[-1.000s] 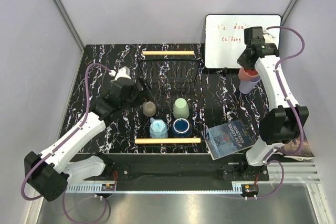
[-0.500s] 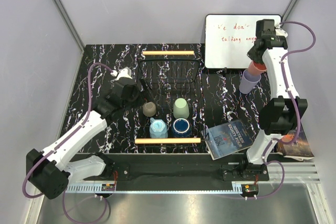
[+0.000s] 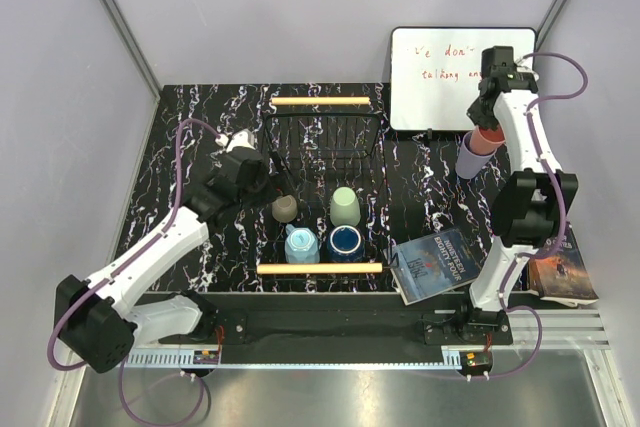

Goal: Unload the cups from the dish rack

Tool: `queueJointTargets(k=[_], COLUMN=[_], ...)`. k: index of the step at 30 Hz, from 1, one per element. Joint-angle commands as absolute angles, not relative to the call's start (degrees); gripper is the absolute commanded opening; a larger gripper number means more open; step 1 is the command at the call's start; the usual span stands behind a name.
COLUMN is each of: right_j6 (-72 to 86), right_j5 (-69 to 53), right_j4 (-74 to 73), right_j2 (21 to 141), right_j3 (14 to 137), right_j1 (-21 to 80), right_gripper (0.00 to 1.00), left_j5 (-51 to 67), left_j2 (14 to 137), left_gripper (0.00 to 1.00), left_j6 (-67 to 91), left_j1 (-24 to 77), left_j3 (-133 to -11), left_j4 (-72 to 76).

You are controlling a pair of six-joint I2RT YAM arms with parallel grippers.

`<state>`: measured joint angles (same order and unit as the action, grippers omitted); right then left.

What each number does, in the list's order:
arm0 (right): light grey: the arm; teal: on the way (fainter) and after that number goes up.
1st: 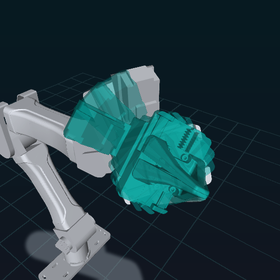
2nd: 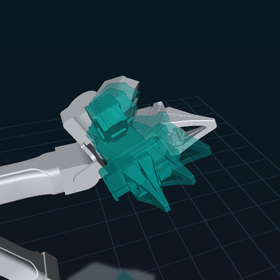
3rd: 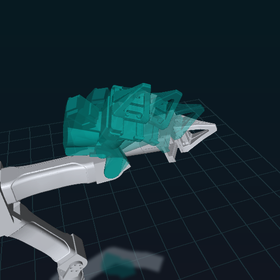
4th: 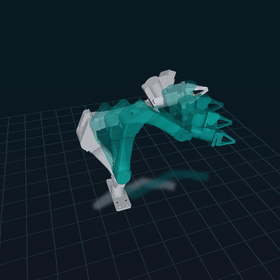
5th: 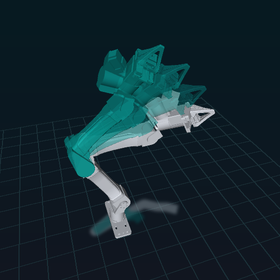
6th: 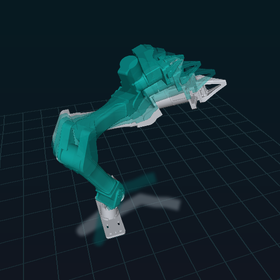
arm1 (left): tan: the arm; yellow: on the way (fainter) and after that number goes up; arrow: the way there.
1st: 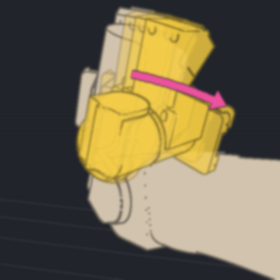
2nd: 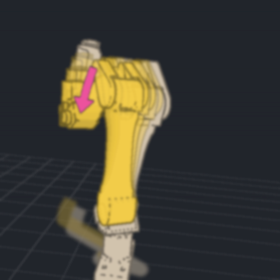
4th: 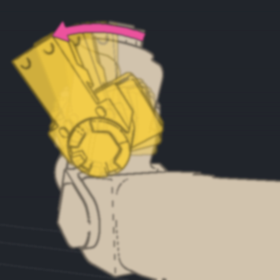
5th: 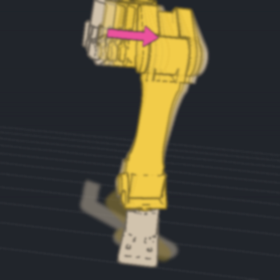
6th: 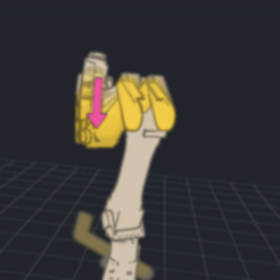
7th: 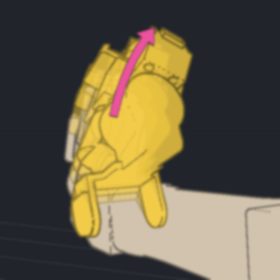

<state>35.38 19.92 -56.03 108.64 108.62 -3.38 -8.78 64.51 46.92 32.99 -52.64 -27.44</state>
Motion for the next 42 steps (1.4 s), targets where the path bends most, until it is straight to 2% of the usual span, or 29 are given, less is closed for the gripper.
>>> queueJointTargets(k=[1,4,5,9,14,15,21,22,24,26,31,36,42], right_j6=[34.6,34.4,34.3,34.5,34.6,34.7,35.1,35.2,35.4,34.5,32.8,33.8,34.5], right_j5=[20.0,19.4,19.1,17.8,16.4,15.8,7.8,6.6,0.4,-4.2,-7.8,-7.9,-9.5], right_j4=[-54.1,-53.8,-53.7,-52.7,-51.0,-50.9,-47.8,-44.6,-39.8,-35.2,-30.4,-28.3,-27.4], right_j2=[110.5,111.8,112.2,111.7,107.8,107.1,98.5,94.8,90.4,84.5,73.1,61.9,52.8], right_j3=[108.0,107.5,107.3,106.5,107.1,107.6,107.7,106.4,100.6,94.8,81.7,70.2,62.1], right_j1=[-3.1,-3.1,-3.1,-3.1,-3.1,-3.1,-2.2,-0.9,-0.4,4.3,13.9,17.0,17.4], right_gripper=[0.00,0.00,0.03,0.27,0.41,0.48,0.60,0.64,0.67,0.75,0.82,0.84,0.83], left_j5=[-7.9,-7.7,-7.7,-7.7,-8.0,-8.0,-7.9,-7.6,-7.1,-7.3,-10.1,-13.2,-13.0], left_j2=[64.7,65.1,65.3,65.5,65.5,65.7,66.4,67.1,67.8,70.0,77.2,81.6,88.8], left_gripper=[0.99,0.99,0.99,0.99,0.99,0.99,0.99,0.99,0.99,0.99,0.99,0.99,0.99], left_j6=[46.1,46.1,46.1,46.0,45.6,45.4,43.8,43.3,41.6,38.8,34.7,34.0,35.3], left_j1=[32.9,33.0,32.9,32.9,32.9,32.9,32.9,32.9,33.4,34.2,39.5,46.0,47.7], left_j3=[-53.3,-53.3,-53.3,-53.3,-53.6,-53.9,-56.1,-56.6,-58.4,-60.7,-68.4,-72.2,-75.6], left_j4=[-26.3,-26.3,-26.3,-26.4,-26.3,-26.3,-26.4,-26.4,-26.4,-26.5,-30.1,-31.4,-31.2])
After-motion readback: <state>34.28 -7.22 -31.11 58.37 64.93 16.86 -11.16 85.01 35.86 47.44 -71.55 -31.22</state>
